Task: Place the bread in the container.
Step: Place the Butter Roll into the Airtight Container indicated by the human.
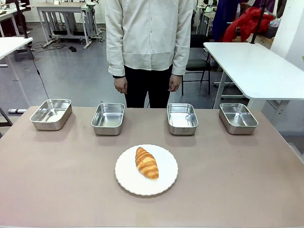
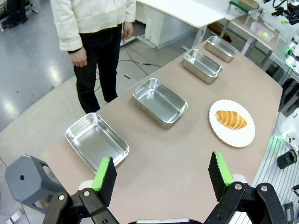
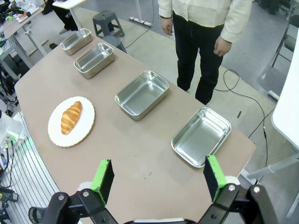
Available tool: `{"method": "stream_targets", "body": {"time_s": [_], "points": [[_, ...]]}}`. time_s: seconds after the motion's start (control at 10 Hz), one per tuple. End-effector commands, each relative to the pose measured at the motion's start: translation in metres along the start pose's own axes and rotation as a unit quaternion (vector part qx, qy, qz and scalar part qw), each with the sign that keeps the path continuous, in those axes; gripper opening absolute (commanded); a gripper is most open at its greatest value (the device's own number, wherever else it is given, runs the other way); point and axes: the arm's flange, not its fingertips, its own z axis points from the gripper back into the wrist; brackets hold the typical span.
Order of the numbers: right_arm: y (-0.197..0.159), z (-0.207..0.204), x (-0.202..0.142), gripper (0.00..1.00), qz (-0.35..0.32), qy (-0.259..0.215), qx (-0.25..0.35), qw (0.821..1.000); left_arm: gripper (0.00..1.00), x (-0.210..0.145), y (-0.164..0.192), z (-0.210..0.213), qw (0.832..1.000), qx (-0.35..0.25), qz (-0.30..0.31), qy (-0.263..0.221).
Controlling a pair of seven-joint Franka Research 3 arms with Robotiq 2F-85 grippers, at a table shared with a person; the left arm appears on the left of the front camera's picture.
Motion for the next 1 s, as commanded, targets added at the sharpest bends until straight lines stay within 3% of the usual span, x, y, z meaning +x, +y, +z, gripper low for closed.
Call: {"method": "stream_targets", "body": {"time_s": [0.0,0.9], "points": [[-0.0017,0.0003,0.0011,1.00,0.009,-0.010,0.005,1.000,1.00,0.0017,0.0008,-0.0011,1.000,-0.004,-0.008,-0.009],[-0.0017,0.0003,0.0011,1.00,0.009,-0.010,0.005,1.000,1.00,0.0017,0.0008,-0.0011,1.000,-0.004,-0.008,-0.009]]}}
